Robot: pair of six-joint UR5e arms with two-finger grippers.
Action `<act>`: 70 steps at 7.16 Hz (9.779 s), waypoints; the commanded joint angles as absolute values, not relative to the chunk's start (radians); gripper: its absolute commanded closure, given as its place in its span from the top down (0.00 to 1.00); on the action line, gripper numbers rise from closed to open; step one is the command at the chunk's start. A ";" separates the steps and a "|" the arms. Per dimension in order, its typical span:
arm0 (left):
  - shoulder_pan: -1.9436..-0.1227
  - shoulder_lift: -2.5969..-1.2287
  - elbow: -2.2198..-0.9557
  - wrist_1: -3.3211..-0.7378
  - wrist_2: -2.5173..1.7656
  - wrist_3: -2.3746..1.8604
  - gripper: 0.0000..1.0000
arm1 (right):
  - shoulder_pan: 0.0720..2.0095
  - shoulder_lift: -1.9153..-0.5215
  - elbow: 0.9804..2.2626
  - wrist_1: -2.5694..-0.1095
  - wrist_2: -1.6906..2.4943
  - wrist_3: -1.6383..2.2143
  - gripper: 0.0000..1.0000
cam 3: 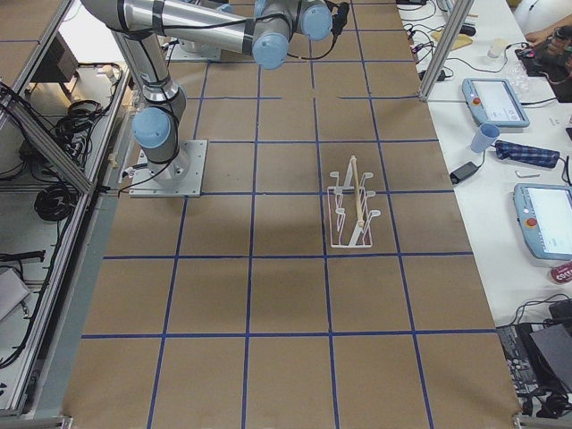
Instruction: Transfer IKEA cup to right arm and place on rack
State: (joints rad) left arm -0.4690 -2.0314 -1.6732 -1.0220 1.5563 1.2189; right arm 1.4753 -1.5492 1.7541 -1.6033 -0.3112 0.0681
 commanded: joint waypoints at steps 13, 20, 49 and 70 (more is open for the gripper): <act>-0.717 -1.796 -1.348 -2.167 1.173 1.243 0.00 | 1.476 -1.502 1.871 -1.706 -0.124 0.072 1.00; -1.182 -1.812 -1.500 -2.632 0.478 1.313 0.00 | 1.529 -1.428 1.884 -1.848 -0.063 0.077 1.00; -1.307 -1.778 -1.330 -2.859 0.343 0.968 0.99 | 1.436 -1.448 1.875 -1.910 -0.115 0.273 0.32; -1.666 -1.557 -1.520 -1.509 1.548 -0.135 1.00 | 1.121 -1.576 2.077 -2.528 -1.641 -0.144 0.05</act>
State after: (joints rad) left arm -1.6665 -1.5732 -1.5135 -1.5062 1.5329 -0.1334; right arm 1.1214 -1.6001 2.0714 -2.5075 -1.6441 -0.1509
